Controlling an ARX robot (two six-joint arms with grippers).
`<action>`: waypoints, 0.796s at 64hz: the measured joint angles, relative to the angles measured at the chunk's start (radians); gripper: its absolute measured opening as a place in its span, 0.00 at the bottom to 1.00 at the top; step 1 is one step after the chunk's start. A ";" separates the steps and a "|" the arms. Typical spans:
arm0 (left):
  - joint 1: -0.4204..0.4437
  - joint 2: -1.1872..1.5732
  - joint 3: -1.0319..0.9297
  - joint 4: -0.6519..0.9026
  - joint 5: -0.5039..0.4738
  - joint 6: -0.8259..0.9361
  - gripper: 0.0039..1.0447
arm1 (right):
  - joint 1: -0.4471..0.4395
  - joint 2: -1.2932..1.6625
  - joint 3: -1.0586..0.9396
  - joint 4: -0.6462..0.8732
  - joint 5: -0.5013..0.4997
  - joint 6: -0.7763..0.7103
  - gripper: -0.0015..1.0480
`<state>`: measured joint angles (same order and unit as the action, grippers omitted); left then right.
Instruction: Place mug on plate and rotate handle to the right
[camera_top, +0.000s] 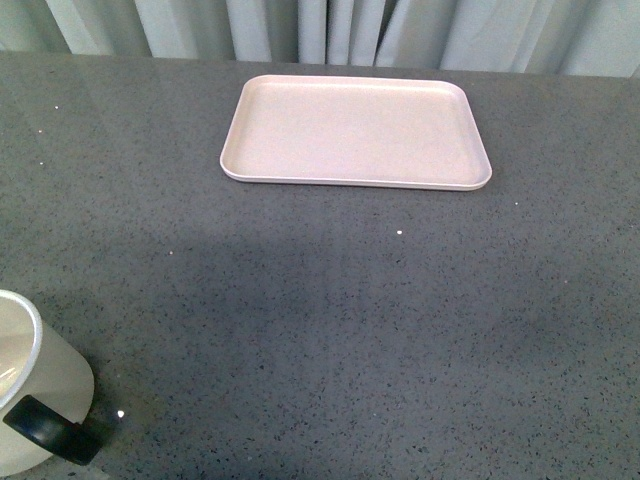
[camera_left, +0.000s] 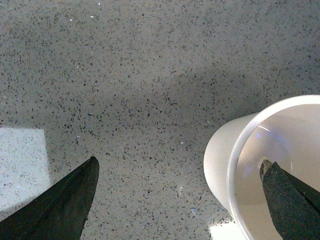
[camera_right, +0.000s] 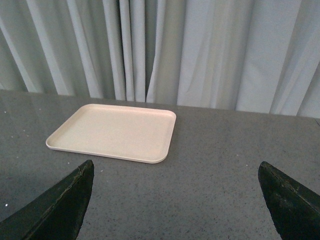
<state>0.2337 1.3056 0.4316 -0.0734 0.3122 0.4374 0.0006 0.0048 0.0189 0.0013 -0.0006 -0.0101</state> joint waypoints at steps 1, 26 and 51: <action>0.001 0.002 0.000 0.000 0.002 0.001 0.91 | 0.000 0.000 0.000 0.000 0.000 0.000 0.91; 0.003 0.090 0.014 0.017 0.009 0.037 0.91 | 0.000 0.000 0.000 0.000 0.000 0.000 0.91; -0.019 0.140 0.023 0.030 0.002 0.049 0.66 | 0.000 0.000 0.000 0.000 0.000 0.000 0.91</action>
<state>0.2150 1.4460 0.4549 -0.0433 0.3145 0.4866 0.0006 0.0048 0.0189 0.0013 -0.0002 -0.0101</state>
